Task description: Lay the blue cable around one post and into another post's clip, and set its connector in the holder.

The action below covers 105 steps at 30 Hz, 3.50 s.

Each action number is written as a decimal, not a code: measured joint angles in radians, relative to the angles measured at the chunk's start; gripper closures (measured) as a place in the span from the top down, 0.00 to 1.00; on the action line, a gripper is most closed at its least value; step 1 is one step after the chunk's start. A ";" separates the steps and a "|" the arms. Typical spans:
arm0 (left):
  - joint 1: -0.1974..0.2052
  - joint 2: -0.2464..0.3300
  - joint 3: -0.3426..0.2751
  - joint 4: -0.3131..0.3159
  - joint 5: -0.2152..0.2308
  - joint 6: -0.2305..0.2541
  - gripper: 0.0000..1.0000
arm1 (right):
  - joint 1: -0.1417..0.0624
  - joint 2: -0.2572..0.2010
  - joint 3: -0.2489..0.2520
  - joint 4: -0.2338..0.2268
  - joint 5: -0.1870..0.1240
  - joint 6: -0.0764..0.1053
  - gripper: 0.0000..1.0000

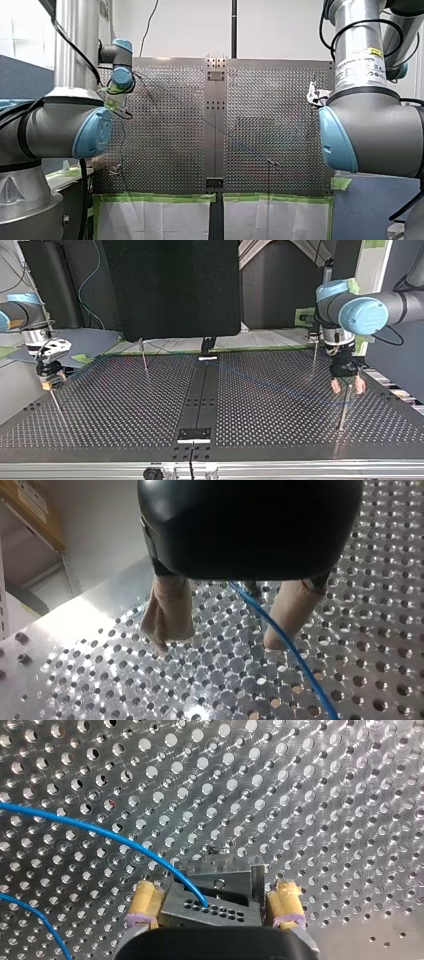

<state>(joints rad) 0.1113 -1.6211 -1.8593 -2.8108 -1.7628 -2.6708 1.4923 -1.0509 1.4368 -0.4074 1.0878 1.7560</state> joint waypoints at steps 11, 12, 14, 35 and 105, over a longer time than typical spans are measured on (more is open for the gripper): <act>-0.005 0.066 -0.050 -0.022 0.004 0.061 1.00 | 0.000 0.000 0.000 0.000 0.000 0.000 1.00; -0.006 0.074 -0.057 -0.030 0.005 0.070 1.00 | 0.000 0.000 0.000 0.000 0.000 0.000 1.00; -0.007 0.087 -0.070 -0.037 0.010 0.079 1.00 | 0.000 0.000 0.000 0.000 0.000 0.000 1.00; -0.029 0.256 -0.163 -0.152 -0.088 0.246 1.00 | 0.000 0.000 0.000 0.000 0.000 0.000 1.00; -0.163 0.252 0.062 -0.418 -0.191 0.853 1.00 | 0.000 0.000 0.000 0.000 0.000 0.000 1.00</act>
<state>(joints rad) -0.0516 -1.3688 -1.7971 -3.2291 -1.9534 -1.8179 1.4924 -1.0509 1.4368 -0.4074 1.0878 1.7560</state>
